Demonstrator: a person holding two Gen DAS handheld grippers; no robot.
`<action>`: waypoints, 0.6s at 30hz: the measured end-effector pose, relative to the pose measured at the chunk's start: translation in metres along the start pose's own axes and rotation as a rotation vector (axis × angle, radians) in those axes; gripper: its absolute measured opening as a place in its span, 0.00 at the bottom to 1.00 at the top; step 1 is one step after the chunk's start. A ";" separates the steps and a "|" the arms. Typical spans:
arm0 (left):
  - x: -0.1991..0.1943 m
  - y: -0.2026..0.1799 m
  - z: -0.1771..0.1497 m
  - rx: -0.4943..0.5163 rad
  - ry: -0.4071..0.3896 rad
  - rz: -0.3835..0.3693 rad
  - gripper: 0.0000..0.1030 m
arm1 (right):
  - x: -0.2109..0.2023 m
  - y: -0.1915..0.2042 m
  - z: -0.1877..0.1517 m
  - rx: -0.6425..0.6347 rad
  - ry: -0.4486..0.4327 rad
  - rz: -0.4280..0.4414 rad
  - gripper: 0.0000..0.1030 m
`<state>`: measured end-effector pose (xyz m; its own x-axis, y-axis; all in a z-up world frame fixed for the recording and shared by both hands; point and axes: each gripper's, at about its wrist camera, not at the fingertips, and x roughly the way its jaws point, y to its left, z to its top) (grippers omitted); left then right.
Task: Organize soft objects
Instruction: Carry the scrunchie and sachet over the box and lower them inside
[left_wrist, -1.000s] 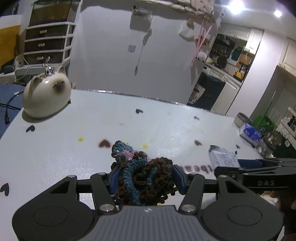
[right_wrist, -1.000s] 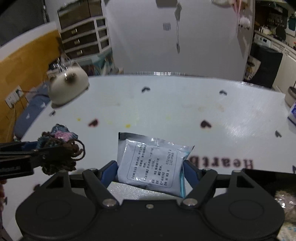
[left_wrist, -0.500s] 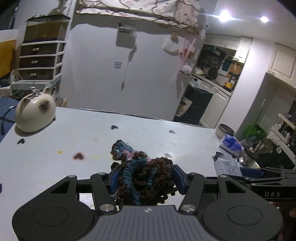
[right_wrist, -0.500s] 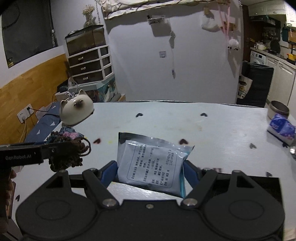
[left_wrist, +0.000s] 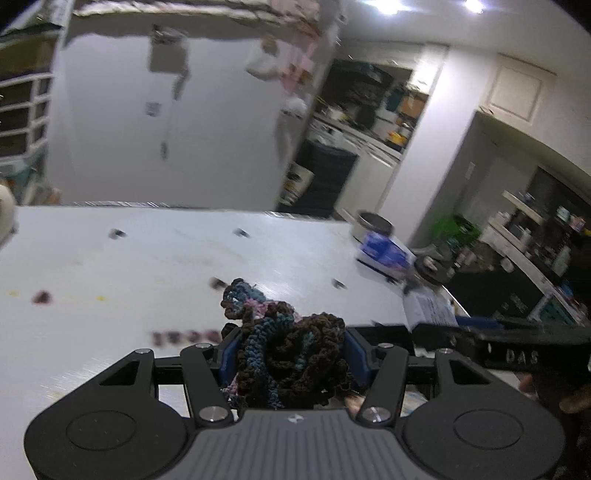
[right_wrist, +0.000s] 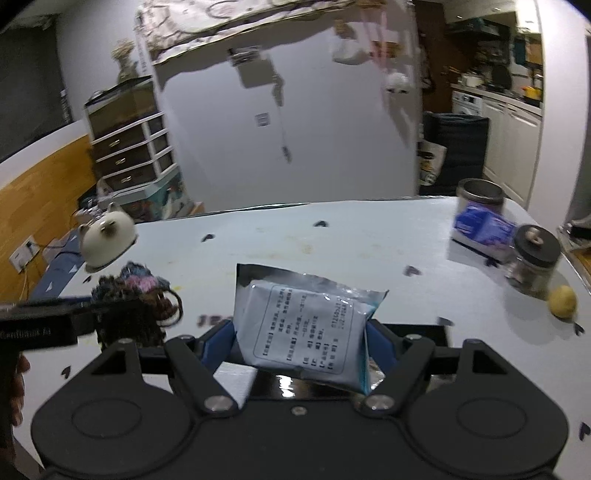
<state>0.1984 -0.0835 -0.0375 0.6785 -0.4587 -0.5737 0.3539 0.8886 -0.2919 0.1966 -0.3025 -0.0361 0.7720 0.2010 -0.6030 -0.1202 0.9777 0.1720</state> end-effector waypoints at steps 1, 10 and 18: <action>0.007 -0.007 -0.002 0.003 0.020 -0.017 0.56 | -0.002 -0.008 -0.001 0.011 -0.001 -0.006 0.76; 0.070 -0.054 -0.023 0.083 0.204 -0.132 0.56 | 0.000 -0.064 -0.007 0.103 0.036 -0.036 0.76; 0.114 -0.065 -0.041 0.122 0.313 -0.111 0.58 | 0.032 -0.083 -0.009 0.101 0.130 0.017 0.76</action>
<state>0.2259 -0.1927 -0.1156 0.4080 -0.5117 -0.7561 0.5013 0.8177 -0.2829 0.2252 -0.3766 -0.0768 0.6825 0.2301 -0.6937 -0.0645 0.9644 0.2565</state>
